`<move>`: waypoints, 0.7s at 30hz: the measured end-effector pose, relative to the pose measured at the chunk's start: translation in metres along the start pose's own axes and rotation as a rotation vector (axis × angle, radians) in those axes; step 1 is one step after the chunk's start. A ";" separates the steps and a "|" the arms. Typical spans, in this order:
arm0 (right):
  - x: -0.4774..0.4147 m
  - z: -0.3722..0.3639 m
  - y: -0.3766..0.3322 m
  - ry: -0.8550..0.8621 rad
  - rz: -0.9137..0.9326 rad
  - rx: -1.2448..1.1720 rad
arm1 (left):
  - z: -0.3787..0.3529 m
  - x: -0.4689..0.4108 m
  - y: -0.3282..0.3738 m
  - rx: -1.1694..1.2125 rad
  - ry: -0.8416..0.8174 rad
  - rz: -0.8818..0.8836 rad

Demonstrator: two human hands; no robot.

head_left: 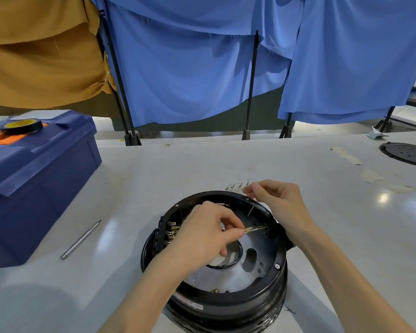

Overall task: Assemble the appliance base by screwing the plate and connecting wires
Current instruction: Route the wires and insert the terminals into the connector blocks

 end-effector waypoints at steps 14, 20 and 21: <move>0.001 -0.008 0.022 -0.071 -0.105 -0.053 | -0.033 0.002 0.024 -0.346 -0.027 -0.061; 0.000 -0.008 0.024 -0.087 -0.106 -0.051 | -0.031 -0.007 0.013 -0.339 -0.016 -0.022; 0.000 -0.008 0.024 -0.088 -0.103 -0.046 | -0.031 -0.007 0.012 -0.325 -0.013 -0.019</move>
Point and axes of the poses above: each hand's wrist, its own x-axis away from the middle knuckle, its own z-axis out of the back of the hand, y = z × x, the point moved 10 cm from there along -x, towards the middle knuckle, and after that the axes turned 3 degrees about -z, right-handed, at the moved point
